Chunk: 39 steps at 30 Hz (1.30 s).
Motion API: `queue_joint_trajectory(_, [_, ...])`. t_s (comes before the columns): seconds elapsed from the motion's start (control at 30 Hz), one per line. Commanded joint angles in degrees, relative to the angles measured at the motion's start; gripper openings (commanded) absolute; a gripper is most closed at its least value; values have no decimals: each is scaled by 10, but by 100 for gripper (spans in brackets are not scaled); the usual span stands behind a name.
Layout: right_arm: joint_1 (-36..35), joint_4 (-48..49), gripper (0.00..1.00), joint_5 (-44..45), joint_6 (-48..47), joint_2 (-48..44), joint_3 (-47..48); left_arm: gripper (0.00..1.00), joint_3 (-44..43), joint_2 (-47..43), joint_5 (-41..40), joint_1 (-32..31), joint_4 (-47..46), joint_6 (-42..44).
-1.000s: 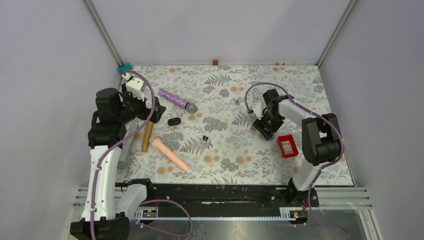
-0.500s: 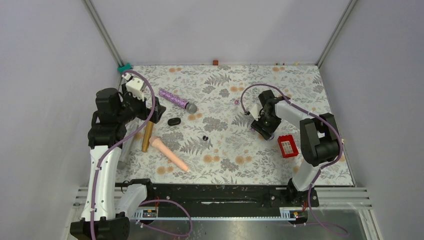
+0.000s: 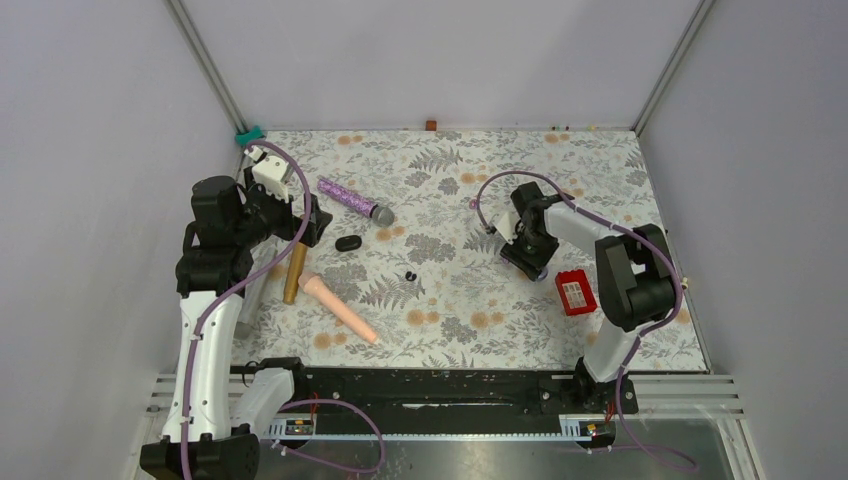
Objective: Insert the wireless bluetooth earbuds into the charging case
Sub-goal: Pick up the charging case at the center of the board, then place the charging case at the center of the board.
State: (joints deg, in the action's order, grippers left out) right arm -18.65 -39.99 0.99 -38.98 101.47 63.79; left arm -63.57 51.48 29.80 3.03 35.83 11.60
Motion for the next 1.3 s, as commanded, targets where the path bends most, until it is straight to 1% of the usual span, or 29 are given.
queue_joint_trajectory(0.0, [-19,-11,45,12,-8,-16,10,99,1,-4,18,3,-35,7])
queue_joint_trajectory(0.13, [-47,-11,42,4,-15,-76,6,99,1,-4,19,3,-35,7])
queue_joint_trajectory(0.23, [-81,-21,41,-1,-20,-114,15,99,1,-4,18,3,-35,8])
queue_joint_trajectory(0.37, [-143,-28,41,-8,-22,-129,39,98,2,-7,19,3,-35,9])
queue_joint_trajectory(0.5, [-213,-10,41,15,-23,-96,76,99,3,-9,17,3,-35,10])
queue_joint_trajectory(0.63, [-254,20,41,39,-28,-40,116,99,2,-9,14,3,-35,10])
queue_joint_trajectory(0.77, [-278,32,42,53,-25,14,149,99,2,-10,14,3,-36,9])
queue_joint_trajectory(0.93, [-305,51,42,81,-16,62,149,99,2,-12,15,4,-35,9])
queue_joint_trajectory(1.07, [-314,69,43,84,-13,75,129,98,2,-10,18,4,-35,9])
queue_joint_trajectory(1.27, [-316,71,46,92,-16,88,125,99,3,-9,19,4,-36,9])
